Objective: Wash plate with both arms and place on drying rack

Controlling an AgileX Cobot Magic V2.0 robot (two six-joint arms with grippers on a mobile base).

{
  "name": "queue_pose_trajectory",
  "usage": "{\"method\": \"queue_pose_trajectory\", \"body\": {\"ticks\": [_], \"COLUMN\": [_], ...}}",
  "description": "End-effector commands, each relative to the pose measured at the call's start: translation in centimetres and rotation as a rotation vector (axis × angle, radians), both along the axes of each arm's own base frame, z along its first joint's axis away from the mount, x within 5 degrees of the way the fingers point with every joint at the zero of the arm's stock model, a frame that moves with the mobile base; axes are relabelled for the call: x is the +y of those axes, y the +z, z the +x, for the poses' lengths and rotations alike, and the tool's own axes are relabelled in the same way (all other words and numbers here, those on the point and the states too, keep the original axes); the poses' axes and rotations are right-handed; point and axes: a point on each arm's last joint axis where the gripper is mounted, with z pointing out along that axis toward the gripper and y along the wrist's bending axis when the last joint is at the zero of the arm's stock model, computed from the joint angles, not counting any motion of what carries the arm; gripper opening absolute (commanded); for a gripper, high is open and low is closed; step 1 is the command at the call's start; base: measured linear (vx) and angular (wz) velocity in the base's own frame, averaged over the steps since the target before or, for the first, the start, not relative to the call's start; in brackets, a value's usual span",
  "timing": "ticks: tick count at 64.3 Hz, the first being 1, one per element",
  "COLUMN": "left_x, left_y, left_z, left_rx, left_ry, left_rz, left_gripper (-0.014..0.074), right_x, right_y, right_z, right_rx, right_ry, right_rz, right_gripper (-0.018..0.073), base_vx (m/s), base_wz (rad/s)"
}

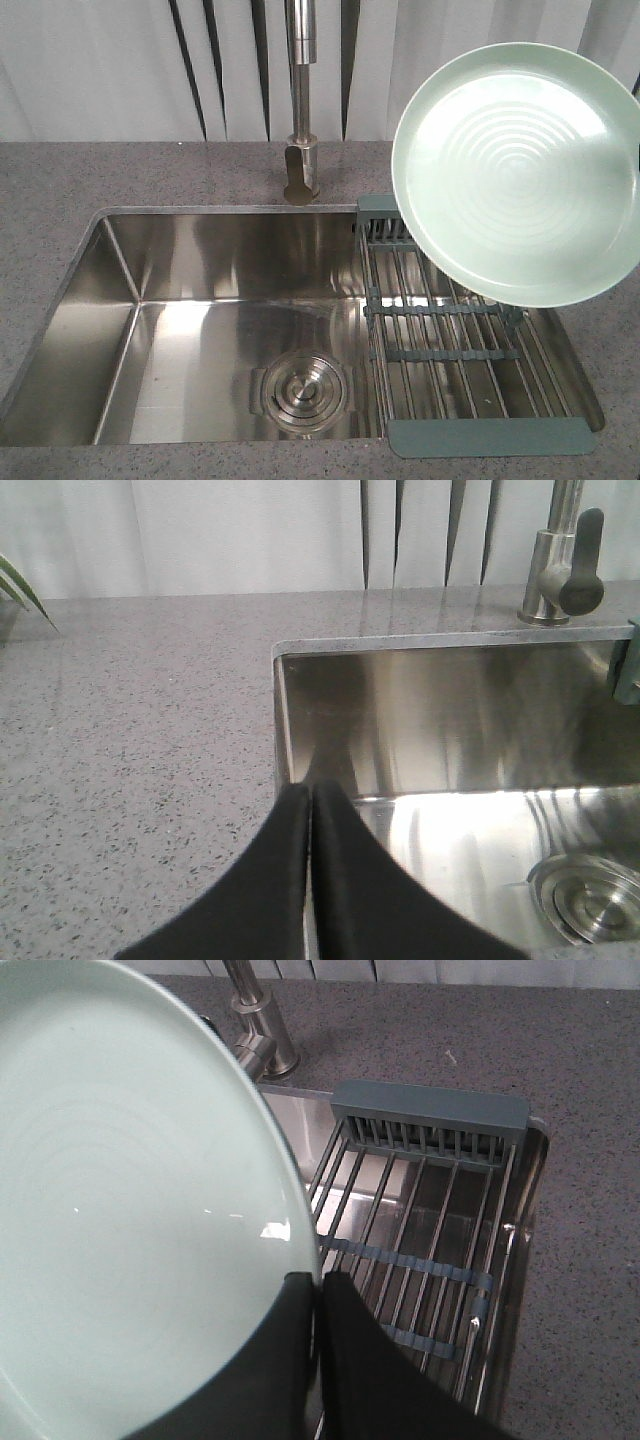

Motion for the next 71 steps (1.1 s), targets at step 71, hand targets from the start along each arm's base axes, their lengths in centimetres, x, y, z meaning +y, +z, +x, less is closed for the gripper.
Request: {"method": "queue_pose_trajectory", "body": {"ticks": [71], "left_x": [-0.11], "left_y": [0.15], "left_z": [0.03], "left_rx": [-0.07], "left_ry": [-0.014], "left_rz": [-0.011], "left_gripper": [-0.0006], "right_x": [0.22], "right_y": [1.41], "right_z": [-0.32], "right_rx": [-0.084], "right_ry": [-0.014], "right_rz": [0.025], "right_gripper": [-0.0006], "base_vx": [0.02], "base_wz": [-0.01]}}
